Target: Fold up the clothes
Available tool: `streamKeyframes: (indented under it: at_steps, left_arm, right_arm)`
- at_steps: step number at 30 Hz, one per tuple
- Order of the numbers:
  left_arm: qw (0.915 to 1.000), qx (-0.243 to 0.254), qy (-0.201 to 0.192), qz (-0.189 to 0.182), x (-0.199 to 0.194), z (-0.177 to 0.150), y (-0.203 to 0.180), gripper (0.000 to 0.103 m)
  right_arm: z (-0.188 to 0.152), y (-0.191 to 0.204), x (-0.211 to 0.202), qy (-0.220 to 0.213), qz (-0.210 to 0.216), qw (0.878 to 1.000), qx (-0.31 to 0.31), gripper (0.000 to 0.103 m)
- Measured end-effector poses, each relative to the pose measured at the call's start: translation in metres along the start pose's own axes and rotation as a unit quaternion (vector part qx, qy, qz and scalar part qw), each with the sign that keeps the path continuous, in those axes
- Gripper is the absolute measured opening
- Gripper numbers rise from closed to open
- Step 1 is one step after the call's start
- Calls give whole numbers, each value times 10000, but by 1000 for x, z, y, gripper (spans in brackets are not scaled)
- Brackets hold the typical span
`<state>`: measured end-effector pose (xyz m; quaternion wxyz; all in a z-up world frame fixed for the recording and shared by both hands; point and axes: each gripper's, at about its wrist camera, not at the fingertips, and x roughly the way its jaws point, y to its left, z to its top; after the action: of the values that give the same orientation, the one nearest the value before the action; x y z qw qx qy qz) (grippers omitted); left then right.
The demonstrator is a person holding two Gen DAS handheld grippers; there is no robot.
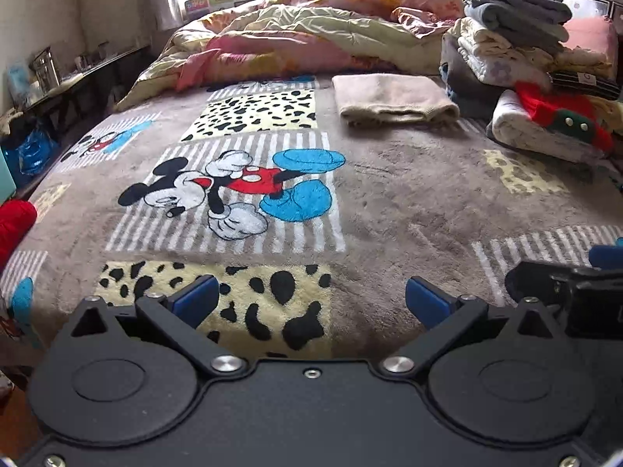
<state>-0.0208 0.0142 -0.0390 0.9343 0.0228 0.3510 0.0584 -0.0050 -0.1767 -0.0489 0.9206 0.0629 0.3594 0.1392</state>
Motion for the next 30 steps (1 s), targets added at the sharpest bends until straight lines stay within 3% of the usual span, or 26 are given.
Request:
streamKeyframes:
  at_steps: [7, 13, 30]
  left_arm:
    - [9982, -440, 12, -413, -24, 5, 10, 103]
    - [9996, -123, -58, -238, -41, 5, -2, 103]
    - [9994, -185, -180, -249, -59, 10, 0, 103]
  right_arm:
    - [8, 11, -28, -131, -127, 9996, -220, 103]
    - [10, 10, -47, -142, -219, 9992, -287, 103]
    - [18, 10, -60, -166, -348, 9987, -339, 103]
